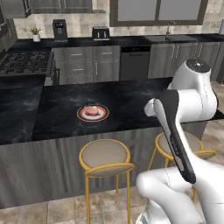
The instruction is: Transport the steak and broccoli to the fridge. Place the steak on the rack containing meat and place the broccoli on the rack containing the vegetable, ensuring meats and vegetables are on different racks.
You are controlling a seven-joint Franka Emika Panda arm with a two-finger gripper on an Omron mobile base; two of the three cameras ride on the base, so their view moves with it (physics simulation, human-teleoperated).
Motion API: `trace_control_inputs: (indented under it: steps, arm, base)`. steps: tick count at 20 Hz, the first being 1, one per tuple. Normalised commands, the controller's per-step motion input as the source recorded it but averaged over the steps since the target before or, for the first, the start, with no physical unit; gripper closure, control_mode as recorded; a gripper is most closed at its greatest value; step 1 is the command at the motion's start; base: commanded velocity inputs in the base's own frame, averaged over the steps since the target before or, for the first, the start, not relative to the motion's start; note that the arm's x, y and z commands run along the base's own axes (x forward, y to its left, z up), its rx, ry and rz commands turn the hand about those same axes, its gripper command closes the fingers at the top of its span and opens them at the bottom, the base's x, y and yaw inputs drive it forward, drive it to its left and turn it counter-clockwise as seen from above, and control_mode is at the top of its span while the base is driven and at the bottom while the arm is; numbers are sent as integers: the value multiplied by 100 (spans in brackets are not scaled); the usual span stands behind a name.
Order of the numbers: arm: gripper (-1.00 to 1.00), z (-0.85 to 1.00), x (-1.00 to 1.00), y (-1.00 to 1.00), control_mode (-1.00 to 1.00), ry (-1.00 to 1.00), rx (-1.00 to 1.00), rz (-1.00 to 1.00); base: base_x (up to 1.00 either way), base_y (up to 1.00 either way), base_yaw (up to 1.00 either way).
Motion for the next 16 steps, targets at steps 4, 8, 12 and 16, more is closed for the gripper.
trace_control_inputs:
  steps: [4,8,12,16]
  arm:
    - [-100,0,-82,0,-100,-3,0,-1]
    - [-100,17,-75,0,-100,-6,0,0]
    - [-100,35,-47,3,100,-1,1,0]
    - [-100,0,0,0,100,0,0,0]
  base:
    - [0,0,0]
    - [0,0,0]
    - [-16,5,0]
    - [-40,60,0]
